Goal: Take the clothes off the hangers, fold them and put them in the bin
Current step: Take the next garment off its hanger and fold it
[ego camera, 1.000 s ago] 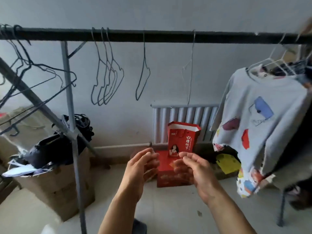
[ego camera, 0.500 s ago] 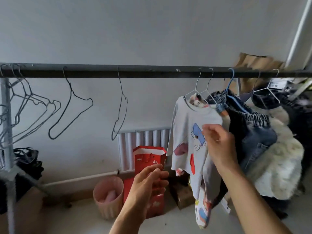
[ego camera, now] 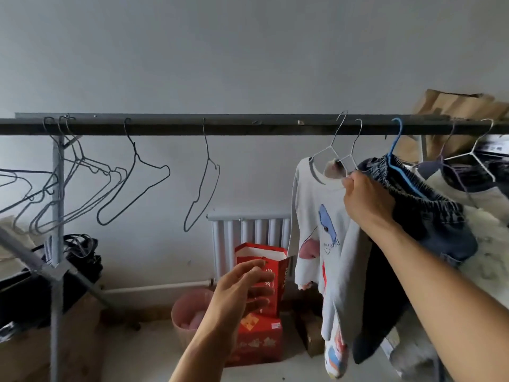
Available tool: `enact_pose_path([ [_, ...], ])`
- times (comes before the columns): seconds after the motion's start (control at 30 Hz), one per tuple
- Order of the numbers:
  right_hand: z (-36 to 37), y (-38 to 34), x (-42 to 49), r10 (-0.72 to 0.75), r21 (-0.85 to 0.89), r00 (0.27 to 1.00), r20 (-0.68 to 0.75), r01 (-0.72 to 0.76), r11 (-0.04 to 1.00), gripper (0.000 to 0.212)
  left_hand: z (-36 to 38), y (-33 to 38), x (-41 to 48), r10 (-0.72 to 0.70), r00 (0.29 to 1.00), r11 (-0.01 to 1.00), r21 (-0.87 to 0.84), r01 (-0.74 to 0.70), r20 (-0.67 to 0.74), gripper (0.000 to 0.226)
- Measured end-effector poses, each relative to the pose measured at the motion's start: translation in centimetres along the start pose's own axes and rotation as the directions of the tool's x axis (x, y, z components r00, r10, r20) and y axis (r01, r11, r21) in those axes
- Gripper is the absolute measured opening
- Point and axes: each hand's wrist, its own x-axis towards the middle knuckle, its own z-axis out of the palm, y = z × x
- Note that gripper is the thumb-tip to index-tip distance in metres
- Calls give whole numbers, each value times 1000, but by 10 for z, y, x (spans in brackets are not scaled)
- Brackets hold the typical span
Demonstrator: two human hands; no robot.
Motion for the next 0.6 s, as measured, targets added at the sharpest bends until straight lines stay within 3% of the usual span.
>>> enact_pose_path([
  [0.1, -6, -2, -1, -50, 79, 995, -90, 57, 995, 28, -5, 2, -4, 24, 1000, 1000, 14, -24, -16, 19],
  [0.3, -9, 20, -24, -224, 284, 974, -38, 226, 932, 31, -14, 14, -11, 120, 993, 988, 99, -118, -17, 20],
  [0.4, -13, 30, -49, -269, 348, 963, -7, 255, 902, 60, -21, 27, -9, 210, 978, 961, 188, -204, -13, 18],
  [0.47, -15, 37, -63, -310, 419, 951, 1, 281, 864, 68, -27, 38, -3, 302, 953, 928, 232, -292, -7, 18],
  [0.6, -26, 35, -89, -384, 651, 921, 70, 249, 717, 40, -43, 57, 18, 522, 853, 758, 447, -475, 20, 27],
])
